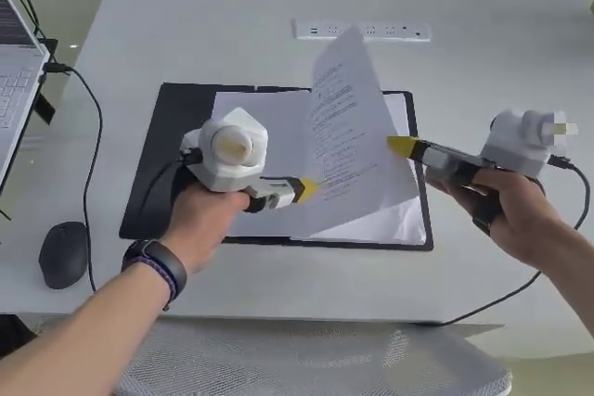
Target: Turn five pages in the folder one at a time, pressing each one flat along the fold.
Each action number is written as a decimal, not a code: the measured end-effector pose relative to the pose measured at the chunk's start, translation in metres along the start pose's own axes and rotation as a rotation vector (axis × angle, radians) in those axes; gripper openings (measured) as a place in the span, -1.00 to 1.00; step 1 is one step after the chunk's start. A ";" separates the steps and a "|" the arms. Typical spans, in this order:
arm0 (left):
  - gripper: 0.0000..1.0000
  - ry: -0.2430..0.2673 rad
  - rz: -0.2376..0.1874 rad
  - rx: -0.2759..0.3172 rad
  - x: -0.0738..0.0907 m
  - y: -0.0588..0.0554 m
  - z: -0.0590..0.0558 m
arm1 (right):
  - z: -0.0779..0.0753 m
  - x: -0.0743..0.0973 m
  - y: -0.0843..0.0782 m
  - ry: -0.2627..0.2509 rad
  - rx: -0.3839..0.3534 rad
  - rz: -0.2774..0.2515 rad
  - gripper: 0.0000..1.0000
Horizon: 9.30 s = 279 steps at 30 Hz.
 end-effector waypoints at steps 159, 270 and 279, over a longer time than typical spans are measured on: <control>0.19 0.118 0.011 0.170 0.079 -0.072 0.025 | 0.074 -0.169 -0.062 0.172 0.039 0.271 -0.32; -0.53 0.150 0.145 0.217 0.042 -0.131 0.037 | -0.087 -0.222 0.011 0.033 -0.261 -0.014 -1.00; -0.55 0.144 0.148 0.213 0.041 -0.131 0.038 | -0.096 -0.227 0.023 -0.015 -0.325 -0.092 -1.00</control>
Point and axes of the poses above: the centre of the closed fingertips' face, and the gripper's own axes: x roughly backward along the fingers, z roughly to its left, y roughly out of its top, the point moved 6 cm from there along x, roughly backward along the fingers, and after that the axes turned 8 degrees about -y, right-handed, at the moved point
